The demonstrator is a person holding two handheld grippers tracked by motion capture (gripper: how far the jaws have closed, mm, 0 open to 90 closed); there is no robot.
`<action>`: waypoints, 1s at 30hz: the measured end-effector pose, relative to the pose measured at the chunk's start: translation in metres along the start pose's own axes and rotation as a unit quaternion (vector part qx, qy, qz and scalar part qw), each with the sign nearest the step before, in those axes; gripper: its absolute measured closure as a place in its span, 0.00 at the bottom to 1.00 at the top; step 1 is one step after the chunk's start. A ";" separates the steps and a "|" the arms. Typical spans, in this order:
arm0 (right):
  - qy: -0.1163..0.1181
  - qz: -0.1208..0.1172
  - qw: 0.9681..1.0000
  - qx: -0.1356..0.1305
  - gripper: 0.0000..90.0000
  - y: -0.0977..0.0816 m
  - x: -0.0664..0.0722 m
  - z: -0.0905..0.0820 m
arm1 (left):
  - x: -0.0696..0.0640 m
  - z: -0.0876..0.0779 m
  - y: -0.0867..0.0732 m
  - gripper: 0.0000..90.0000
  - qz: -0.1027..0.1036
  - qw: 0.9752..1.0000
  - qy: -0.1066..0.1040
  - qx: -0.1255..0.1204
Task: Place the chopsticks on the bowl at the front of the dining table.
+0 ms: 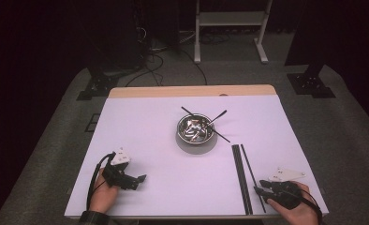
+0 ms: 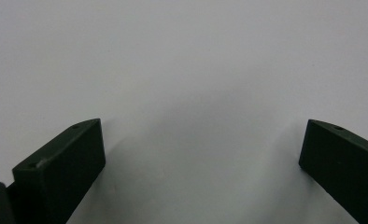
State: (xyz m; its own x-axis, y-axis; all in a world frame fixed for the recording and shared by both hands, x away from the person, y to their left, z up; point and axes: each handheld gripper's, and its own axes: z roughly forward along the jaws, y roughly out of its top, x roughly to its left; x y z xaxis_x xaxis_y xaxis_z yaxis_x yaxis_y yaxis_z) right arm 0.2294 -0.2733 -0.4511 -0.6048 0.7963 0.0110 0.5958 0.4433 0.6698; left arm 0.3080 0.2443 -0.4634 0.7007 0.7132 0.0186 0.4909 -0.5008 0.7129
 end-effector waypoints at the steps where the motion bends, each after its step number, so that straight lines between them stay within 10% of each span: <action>1: -0.002 0.001 1.000 0.001 0.69 0.000 -0.001 0.000 | 0.000 0.000 0.000 0.00 0.001 1.000 0.000 0.001; 30: -0.036 0.024 0.999 0.006 0.68 -0.006 -0.040 -0.009 | 0.000 0.000 0.000 0.00 0.000 1.000 0.000 0.001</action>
State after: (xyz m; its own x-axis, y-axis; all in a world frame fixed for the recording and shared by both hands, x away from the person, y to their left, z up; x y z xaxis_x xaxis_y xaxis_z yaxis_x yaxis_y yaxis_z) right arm 0.2452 -0.3119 -0.4493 -0.5356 0.8444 -0.0118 0.6295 0.4085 0.6610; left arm 0.3080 0.2445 -0.4633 0.7016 0.7124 0.0185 0.4911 -0.5020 0.7119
